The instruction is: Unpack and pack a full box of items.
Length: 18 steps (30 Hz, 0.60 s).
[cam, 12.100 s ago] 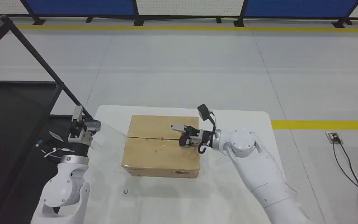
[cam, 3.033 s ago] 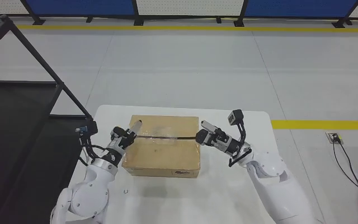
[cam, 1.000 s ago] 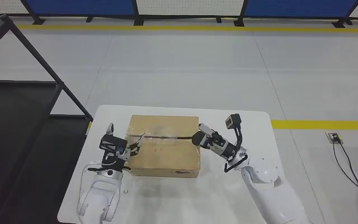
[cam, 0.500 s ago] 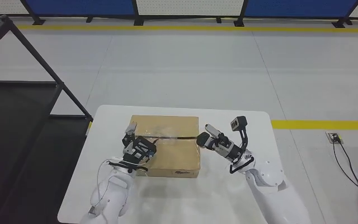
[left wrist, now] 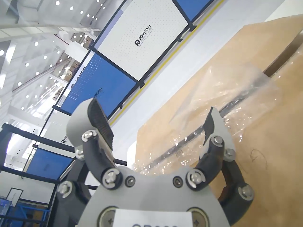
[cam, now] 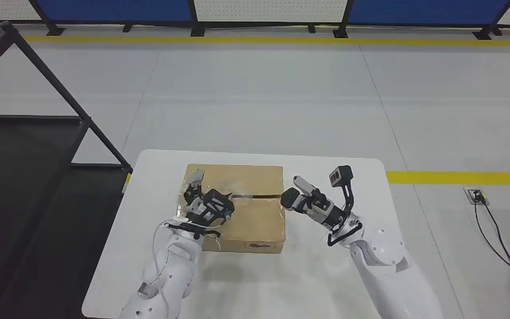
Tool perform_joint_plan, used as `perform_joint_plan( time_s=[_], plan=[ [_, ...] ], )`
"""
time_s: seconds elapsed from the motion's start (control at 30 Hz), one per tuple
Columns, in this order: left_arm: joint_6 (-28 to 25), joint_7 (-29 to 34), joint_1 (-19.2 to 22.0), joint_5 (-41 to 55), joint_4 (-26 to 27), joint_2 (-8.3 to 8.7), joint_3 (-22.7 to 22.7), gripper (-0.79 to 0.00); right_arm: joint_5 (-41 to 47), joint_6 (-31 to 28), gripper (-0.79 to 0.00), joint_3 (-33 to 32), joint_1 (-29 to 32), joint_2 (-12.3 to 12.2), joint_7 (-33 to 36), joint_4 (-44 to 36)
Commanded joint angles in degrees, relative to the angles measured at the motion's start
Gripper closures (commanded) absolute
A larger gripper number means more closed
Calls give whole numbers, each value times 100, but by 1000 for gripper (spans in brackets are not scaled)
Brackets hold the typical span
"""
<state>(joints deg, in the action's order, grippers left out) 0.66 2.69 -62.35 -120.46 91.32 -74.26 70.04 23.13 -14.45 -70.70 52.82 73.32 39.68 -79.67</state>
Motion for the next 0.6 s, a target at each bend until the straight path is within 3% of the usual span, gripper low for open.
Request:
perform_joint_plan(
  time_s=[0.0,0.57],
  plan=[
    [73,82,87,-75,-88,-25,-90,-785,9,-14,-785,-15,12,-2,0,2],
    [728,312,493,-167,-495,-220,-469,-785,106,-61,-785,-86,-32,-12,72,145]
  ],
)
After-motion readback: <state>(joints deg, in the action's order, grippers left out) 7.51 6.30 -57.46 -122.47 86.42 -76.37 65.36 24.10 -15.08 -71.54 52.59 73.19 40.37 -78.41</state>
